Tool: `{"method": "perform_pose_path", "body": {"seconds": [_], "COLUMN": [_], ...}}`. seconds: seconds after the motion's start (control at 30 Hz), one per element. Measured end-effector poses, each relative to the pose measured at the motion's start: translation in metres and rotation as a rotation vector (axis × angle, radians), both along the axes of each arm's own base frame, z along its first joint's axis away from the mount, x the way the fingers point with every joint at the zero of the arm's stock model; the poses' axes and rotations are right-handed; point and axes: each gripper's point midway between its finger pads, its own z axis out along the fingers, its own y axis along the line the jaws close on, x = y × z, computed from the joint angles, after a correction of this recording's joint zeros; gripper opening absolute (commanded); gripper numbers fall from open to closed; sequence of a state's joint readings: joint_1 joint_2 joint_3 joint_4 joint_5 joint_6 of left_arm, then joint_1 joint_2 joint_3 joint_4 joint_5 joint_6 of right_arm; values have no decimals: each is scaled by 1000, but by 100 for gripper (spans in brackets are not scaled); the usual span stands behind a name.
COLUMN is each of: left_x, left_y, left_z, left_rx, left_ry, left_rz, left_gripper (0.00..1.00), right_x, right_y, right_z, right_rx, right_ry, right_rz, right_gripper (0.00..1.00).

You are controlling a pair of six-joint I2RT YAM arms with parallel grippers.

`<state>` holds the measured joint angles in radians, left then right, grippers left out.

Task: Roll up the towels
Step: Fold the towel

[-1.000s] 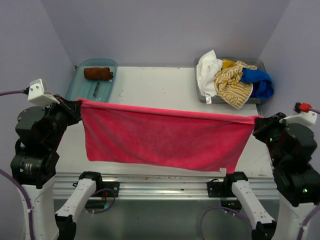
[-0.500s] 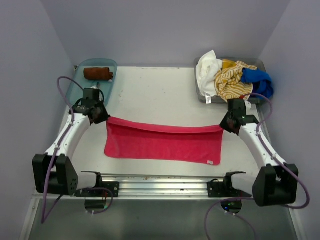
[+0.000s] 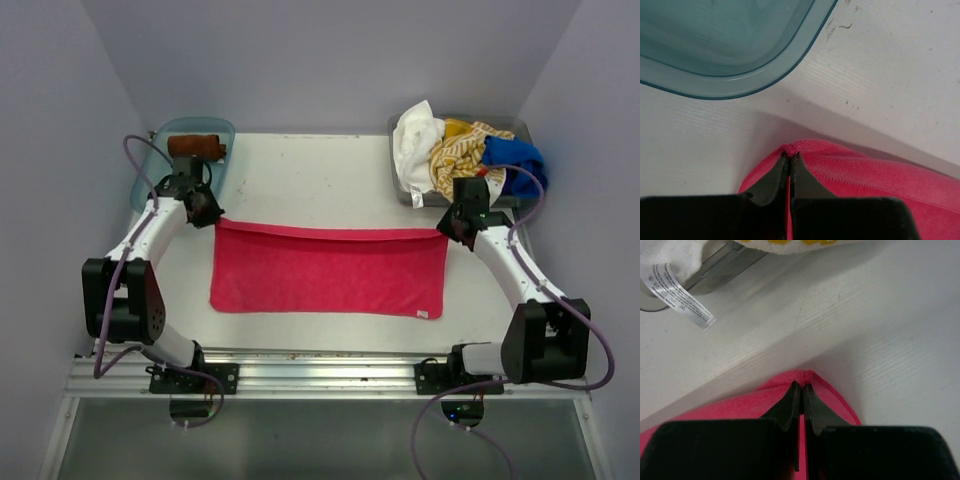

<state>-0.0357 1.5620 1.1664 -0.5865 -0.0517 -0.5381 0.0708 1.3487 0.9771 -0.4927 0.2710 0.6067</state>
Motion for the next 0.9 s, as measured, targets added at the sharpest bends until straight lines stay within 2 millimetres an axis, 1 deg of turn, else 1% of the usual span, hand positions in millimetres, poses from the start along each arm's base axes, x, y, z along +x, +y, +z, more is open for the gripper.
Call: {"method": "perform_pose_path", "body": {"seconds": [0.07, 0.17, 0.2, 0.23, 0.3, 0.4, 0.5, 0.57, 0.7, 0.77, 0.9], "left_x": [-3, -15, -21, -36, -47, -74, -90, -99, -118, -123, -124], "left_y": [1, 2, 2, 3, 2, 2, 2, 2, 1, 1, 1], "left_z": [2, 4, 5, 7, 9, 6, 0, -9, -31, -36, -39], "left_rx": [-3, -1, -2, -2, -7, -13, -17, -17, -20, -24, -29], "left_ry": [-1, -3, -4, 3, -10, 8, 28, 52, 126, 150, 159], "left_rz": [1, -3, -4, -4, -7, -10, -12, -12, -8, -5, 4], "left_gripper": [0, 0, 0, 0, 0, 0, 0, 0, 0, 0, 0], "right_x": [-11, -37, -48, -71, -82, -101, -113, -118, -134, -142, -156], "right_y": [0, 1, 2, 3, 3, 4, 5, 5, 8, 10, 14], "right_z": [-1, -9, -11, -15, -13, -14, -14, -18, -35, -45, -63], "right_rx": [4, 22, 33, 48, 61, 79, 97, 105, 129, 146, 172], "right_ry": [-1, 13, 14, 27, 8, 9, 14, 26, 77, 107, 154], "right_rz": [0, 1, 1, -1, -9, -21, -36, -46, -60, -63, -72], "right_gripper": [0, 0, 0, 0, 0, 0, 0, 0, 0, 0, 0]}}
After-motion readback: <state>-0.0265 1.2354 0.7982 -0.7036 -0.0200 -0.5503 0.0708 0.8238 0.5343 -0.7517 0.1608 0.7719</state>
